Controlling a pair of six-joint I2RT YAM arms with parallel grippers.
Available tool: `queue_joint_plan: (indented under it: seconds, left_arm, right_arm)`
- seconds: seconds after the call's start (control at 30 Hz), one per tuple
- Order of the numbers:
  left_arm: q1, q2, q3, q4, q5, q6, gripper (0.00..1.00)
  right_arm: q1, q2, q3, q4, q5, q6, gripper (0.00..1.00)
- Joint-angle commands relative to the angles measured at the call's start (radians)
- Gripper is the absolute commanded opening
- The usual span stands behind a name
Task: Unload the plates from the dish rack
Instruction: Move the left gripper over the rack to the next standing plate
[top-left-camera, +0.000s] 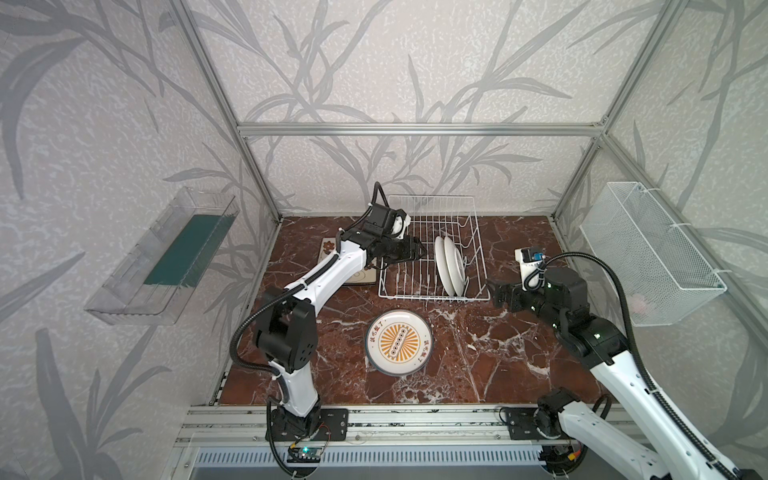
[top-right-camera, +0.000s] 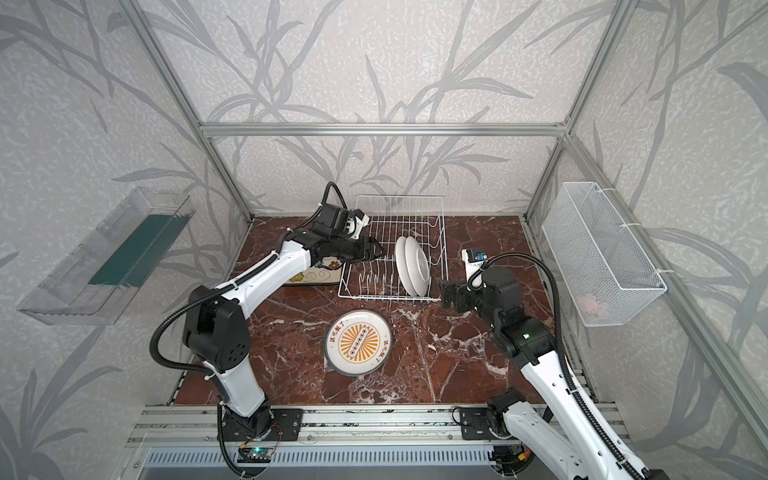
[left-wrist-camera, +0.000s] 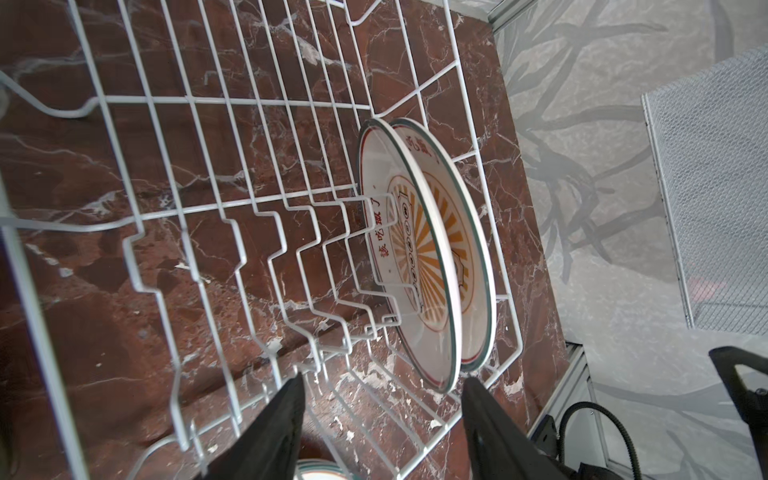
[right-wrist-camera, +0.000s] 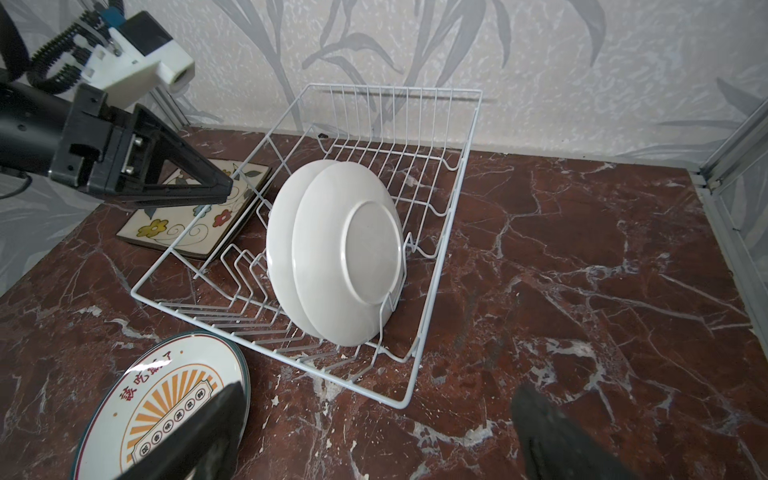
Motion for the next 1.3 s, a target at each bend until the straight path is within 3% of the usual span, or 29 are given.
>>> queue_joint_plan:
  seconds: [0.0,0.13,0.37,0.87,1.27]
  left_arm:
    - [-0.014,0.027,-0.012,0.124,0.096,-0.133,0.6]
    - [-0.035,0.059,0.008,0.166,0.112,-0.172,0.59]
    - [-0.06,0.122,0.112,0.012,0.04,-0.096,0.5]
    - [-0.098,0.181,0.122,0.068,0.005,-0.197,0.37]
    - [-0.1,0.179,0.107,0.111,-0.016,-0.259,0.2]
  right_arm:
    - [-0.018,-0.004,0.013,-0.015,-0.008,-0.011,0.99]
    - [-0.04,-0.011,-0.005,-0.009,-0.02,-0.005,0.99]
    - [-0.069,-0.026,-0.02,0.0,-0.042,0.001,0.99]
    - [-0.125,-0.043,-0.033,0.009,-0.053,0.021,0.99]
    - [-0.15,-0.02,-0.044,0.018,-0.087,0.026,0.99]
